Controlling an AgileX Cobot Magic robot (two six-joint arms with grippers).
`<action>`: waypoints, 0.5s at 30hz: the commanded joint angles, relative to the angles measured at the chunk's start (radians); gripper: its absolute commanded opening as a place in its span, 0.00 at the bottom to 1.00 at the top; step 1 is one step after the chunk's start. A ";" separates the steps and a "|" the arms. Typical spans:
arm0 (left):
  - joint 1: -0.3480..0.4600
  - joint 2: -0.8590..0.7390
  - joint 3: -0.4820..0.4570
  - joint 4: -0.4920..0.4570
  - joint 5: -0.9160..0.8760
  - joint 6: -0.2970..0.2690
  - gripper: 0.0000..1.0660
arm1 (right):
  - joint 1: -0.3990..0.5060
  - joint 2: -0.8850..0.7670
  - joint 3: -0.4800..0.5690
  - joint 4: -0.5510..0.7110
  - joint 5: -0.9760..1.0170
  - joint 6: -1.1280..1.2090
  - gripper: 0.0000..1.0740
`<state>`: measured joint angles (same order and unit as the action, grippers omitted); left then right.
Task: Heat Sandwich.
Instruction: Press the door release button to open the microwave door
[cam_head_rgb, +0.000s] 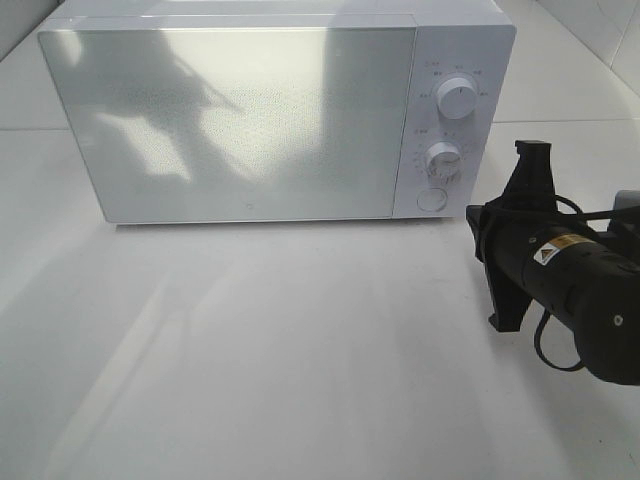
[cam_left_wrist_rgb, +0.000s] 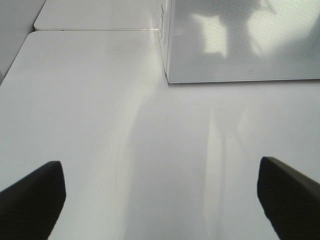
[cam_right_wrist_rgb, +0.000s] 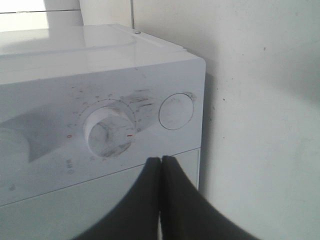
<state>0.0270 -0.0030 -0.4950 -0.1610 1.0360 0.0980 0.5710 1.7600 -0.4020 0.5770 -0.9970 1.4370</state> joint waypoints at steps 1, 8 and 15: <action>0.001 -0.028 0.003 -0.007 -0.009 -0.005 0.93 | -0.015 0.031 -0.023 -0.037 0.017 0.007 0.01; 0.001 -0.028 0.003 -0.007 -0.009 -0.005 0.93 | -0.057 0.149 -0.117 -0.121 0.016 0.051 0.01; 0.001 -0.028 0.003 -0.007 -0.009 -0.005 0.93 | -0.082 0.211 -0.195 -0.141 0.026 0.049 0.01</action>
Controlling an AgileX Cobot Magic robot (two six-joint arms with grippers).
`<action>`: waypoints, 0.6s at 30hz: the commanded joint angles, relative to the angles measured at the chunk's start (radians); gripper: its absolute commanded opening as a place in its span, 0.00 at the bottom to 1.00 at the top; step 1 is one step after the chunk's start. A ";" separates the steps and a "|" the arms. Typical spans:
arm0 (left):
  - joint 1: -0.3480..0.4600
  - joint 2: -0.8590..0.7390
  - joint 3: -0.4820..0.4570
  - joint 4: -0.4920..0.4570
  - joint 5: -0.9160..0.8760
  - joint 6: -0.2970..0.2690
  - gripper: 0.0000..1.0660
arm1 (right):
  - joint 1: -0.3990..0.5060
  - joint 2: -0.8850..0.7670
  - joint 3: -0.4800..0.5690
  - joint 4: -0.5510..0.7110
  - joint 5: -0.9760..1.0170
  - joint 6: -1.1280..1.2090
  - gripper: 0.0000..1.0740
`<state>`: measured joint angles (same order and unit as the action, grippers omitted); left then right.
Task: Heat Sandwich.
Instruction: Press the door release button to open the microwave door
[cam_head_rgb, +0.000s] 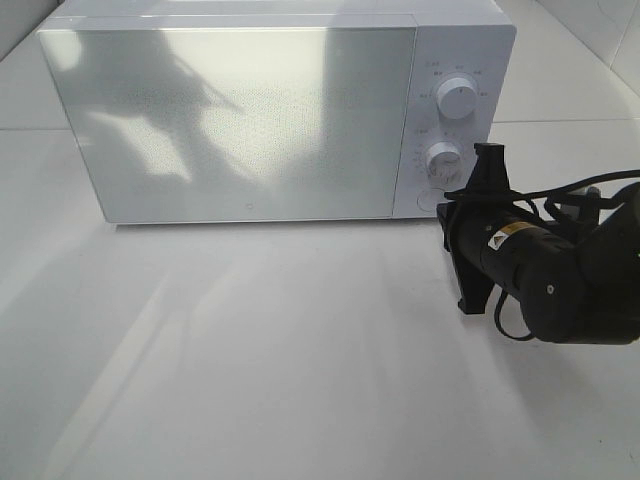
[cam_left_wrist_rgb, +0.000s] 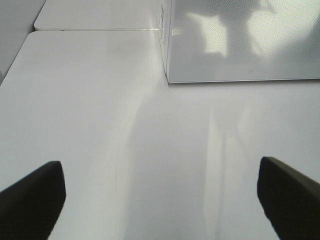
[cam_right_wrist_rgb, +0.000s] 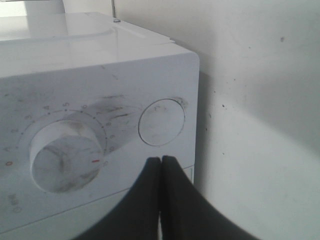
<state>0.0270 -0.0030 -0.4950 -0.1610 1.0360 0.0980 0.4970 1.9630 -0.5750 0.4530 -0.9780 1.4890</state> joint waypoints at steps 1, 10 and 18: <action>0.001 -0.028 0.003 -0.007 -0.009 -0.005 0.93 | -0.008 0.008 -0.022 -0.017 0.007 -0.003 0.01; 0.001 -0.028 0.003 -0.007 -0.009 -0.005 0.93 | -0.032 0.087 -0.127 -0.015 0.071 -0.033 0.01; 0.001 -0.028 0.003 -0.007 -0.009 -0.005 0.93 | -0.068 0.112 -0.196 0.011 0.073 -0.097 0.00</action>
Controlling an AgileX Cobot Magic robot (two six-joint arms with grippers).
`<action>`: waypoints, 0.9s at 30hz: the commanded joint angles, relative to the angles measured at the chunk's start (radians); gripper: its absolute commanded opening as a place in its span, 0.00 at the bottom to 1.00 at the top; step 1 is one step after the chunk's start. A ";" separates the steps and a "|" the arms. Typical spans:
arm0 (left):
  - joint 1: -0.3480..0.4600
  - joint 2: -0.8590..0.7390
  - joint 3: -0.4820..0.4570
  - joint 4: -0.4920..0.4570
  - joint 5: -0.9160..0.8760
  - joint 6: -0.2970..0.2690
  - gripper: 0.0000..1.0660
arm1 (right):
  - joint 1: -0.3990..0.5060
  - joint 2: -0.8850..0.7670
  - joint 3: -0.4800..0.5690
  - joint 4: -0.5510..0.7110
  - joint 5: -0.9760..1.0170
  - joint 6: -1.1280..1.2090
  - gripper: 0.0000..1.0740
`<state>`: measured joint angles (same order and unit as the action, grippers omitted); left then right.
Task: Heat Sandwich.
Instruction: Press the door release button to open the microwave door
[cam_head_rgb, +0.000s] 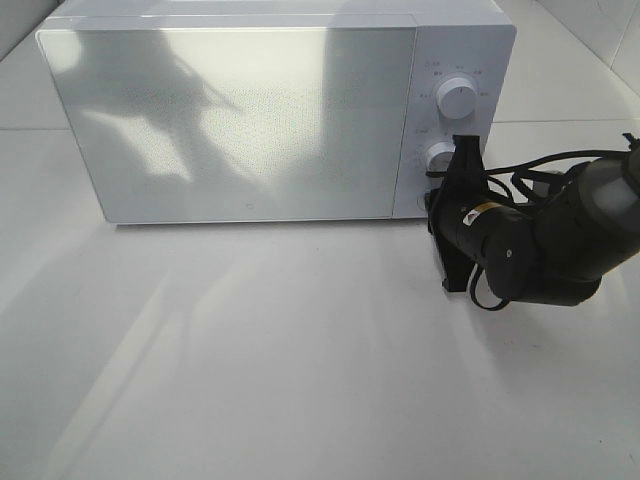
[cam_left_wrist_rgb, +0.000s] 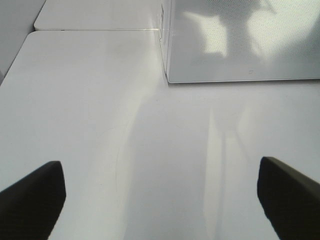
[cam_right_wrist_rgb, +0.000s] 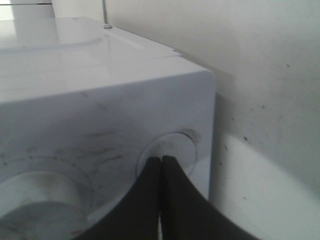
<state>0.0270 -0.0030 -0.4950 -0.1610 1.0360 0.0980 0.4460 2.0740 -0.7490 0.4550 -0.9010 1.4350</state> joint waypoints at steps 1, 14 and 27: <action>0.001 -0.028 0.003 -0.007 -0.009 -0.005 0.93 | -0.017 0.001 -0.022 0.009 -0.004 -0.043 0.00; 0.001 -0.028 0.003 -0.007 -0.009 -0.005 0.93 | -0.027 0.061 -0.080 0.022 -0.166 -0.043 0.00; 0.001 -0.028 0.003 -0.007 -0.009 -0.005 0.93 | -0.027 0.116 -0.218 0.035 -0.278 -0.045 0.00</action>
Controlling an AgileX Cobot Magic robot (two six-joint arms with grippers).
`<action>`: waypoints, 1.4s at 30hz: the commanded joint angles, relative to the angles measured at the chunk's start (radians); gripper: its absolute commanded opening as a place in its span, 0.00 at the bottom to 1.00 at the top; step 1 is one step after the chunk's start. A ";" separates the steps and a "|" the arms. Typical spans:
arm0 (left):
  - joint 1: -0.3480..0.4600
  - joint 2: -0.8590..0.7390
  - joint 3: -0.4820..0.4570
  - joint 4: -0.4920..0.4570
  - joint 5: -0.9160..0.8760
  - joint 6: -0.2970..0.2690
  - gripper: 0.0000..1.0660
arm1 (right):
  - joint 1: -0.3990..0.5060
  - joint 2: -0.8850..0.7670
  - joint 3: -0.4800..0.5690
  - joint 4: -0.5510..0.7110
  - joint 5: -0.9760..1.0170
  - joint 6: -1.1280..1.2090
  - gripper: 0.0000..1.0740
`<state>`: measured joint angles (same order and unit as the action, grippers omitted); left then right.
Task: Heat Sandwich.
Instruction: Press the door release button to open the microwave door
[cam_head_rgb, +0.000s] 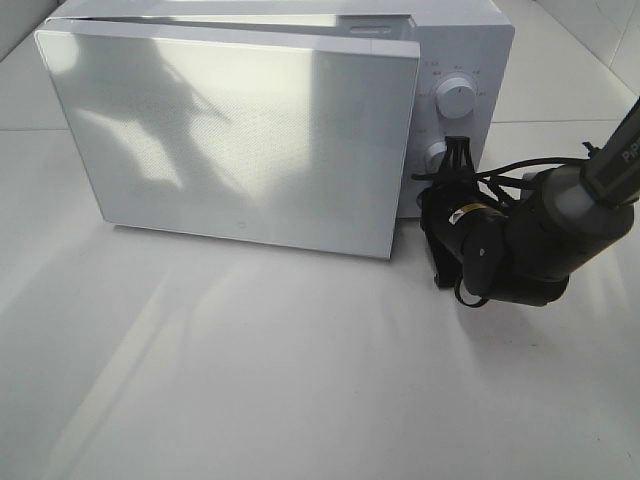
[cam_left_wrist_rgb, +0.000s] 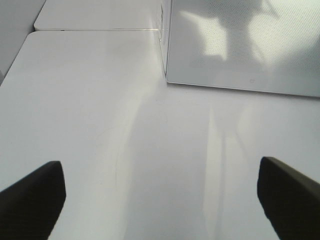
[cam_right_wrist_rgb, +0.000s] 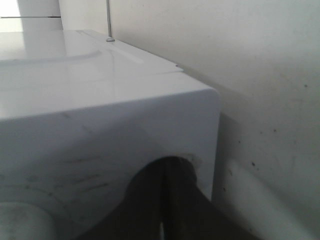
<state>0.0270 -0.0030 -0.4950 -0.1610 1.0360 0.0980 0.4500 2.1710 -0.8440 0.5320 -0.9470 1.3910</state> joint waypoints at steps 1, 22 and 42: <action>0.001 -0.028 0.003 -0.007 -0.009 -0.005 0.93 | -0.031 0.026 -0.131 -0.041 -0.237 -0.001 0.00; 0.001 -0.028 0.003 -0.007 -0.009 -0.005 0.93 | -0.031 0.008 -0.135 -0.042 -0.103 -0.001 0.00; 0.001 -0.028 0.003 -0.007 -0.009 -0.005 0.93 | -0.031 -0.069 -0.053 -0.066 0.086 0.001 0.00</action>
<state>0.0270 -0.0030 -0.4950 -0.1610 1.0360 0.0980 0.4350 2.1170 -0.8700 0.5480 -0.7590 1.3890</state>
